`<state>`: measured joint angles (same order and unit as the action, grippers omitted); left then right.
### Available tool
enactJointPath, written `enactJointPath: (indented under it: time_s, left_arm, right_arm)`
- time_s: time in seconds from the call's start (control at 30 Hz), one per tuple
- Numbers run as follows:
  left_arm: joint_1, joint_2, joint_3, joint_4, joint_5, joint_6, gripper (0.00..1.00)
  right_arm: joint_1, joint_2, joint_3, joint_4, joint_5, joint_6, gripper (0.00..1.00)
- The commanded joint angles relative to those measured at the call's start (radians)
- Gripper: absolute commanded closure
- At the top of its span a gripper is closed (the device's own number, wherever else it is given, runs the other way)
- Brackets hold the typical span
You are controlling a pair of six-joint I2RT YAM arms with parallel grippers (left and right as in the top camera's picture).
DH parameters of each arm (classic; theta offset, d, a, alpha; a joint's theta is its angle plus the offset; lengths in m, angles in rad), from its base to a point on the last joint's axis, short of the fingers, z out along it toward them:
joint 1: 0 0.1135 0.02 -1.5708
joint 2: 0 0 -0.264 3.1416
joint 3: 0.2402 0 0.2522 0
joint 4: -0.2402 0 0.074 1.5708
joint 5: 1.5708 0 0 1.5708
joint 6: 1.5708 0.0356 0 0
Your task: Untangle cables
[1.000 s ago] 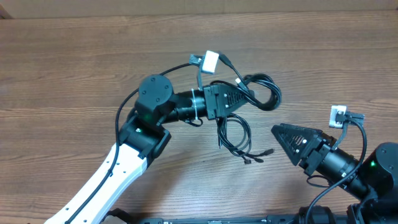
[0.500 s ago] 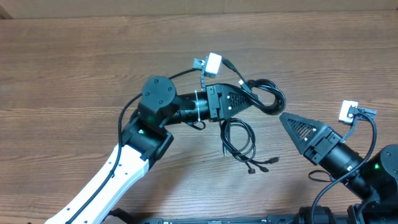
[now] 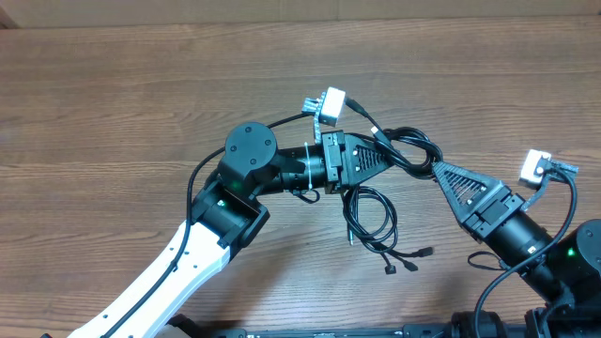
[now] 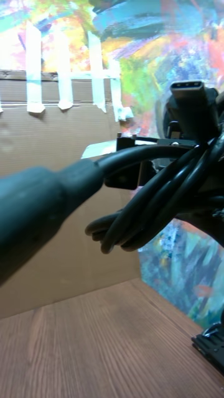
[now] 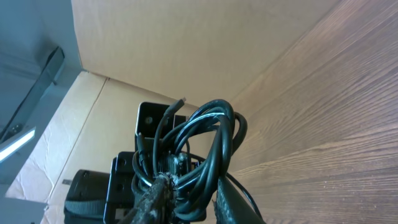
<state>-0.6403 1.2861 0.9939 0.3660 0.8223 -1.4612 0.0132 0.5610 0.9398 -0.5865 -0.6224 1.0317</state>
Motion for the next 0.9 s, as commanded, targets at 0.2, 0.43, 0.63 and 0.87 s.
enactJointPath:
  time_s: [0.2,0.43,0.63,0.87]
  left_arm:
    - [-0.023,-0.004,0.018,0.009,-0.021,-0.009,0.96]
    - [-0.065,-0.004,0.018,0.003,-0.045,0.056,0.96]
    - [-0.088,-0.004,0.018,0.002,-0.072,0.070,0.96]
    - [-0.094,-0.004,0.018,0.002,-0.076,0.071,0.96]
  right_arm:
    - [-0.002,0.005,0.015,0.011,0.050,0.021,0.89]
    - [-0.002,0.005,0.015,0.037,0.072,0.046,0.89]
    - [-0.002,0.005,0.015,0.037,0.072,0.047,0.89]
    - [-0.002,0.008,0.015,0.037,0.072,0.046,0.87]
